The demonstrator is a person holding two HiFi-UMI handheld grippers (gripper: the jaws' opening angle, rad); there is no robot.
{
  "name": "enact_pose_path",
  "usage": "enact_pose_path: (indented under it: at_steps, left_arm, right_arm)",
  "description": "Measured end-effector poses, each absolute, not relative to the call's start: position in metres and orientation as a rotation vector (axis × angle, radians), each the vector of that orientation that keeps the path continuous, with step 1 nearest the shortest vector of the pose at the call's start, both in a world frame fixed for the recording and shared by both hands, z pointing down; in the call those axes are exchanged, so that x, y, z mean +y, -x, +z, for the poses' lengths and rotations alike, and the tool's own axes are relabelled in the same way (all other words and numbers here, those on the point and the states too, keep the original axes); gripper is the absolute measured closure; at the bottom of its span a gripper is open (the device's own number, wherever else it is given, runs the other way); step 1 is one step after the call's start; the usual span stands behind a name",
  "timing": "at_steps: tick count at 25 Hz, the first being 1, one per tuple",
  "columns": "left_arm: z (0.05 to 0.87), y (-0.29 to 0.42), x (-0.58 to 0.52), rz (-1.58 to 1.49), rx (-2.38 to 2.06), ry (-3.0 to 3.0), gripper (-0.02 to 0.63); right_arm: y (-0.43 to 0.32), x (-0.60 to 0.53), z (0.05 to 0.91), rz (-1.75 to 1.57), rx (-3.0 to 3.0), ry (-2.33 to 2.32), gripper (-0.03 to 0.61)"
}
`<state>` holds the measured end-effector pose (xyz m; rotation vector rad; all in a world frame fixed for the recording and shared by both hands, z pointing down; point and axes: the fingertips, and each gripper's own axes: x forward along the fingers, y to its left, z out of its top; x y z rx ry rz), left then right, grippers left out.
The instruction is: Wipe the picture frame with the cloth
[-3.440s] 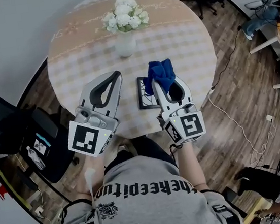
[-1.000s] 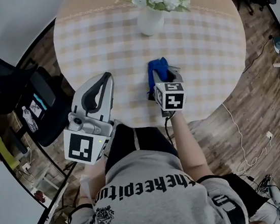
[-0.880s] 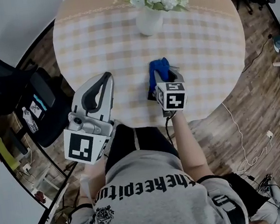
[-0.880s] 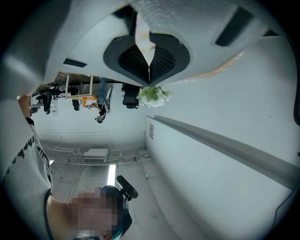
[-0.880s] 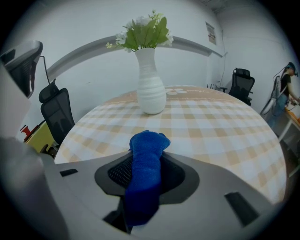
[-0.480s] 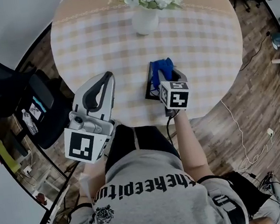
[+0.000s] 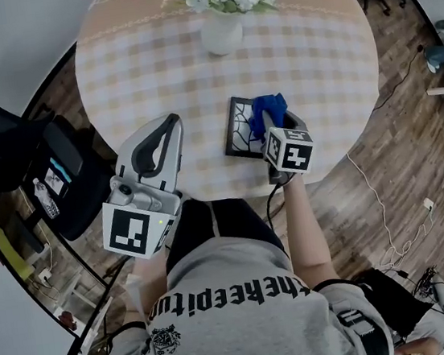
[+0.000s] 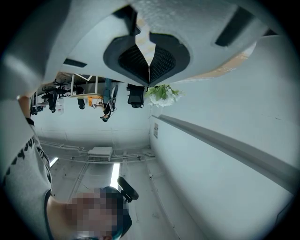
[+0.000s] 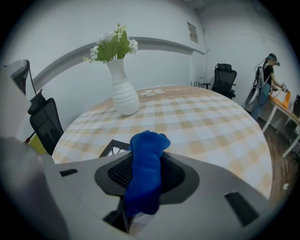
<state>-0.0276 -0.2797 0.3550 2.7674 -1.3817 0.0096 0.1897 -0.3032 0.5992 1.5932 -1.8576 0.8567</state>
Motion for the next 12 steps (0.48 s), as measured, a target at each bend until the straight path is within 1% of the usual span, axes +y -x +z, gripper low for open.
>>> enact_pose_path:
  at_steps: [12]
  left_arm:
    - [0.352, 0.022, -0.275, -0.008, -1.335, -2.794, 0.597]
  right_arm:
    - [-0.185, -0.277, 0.6, 0.908, -1.89, -1.593, 0.437]
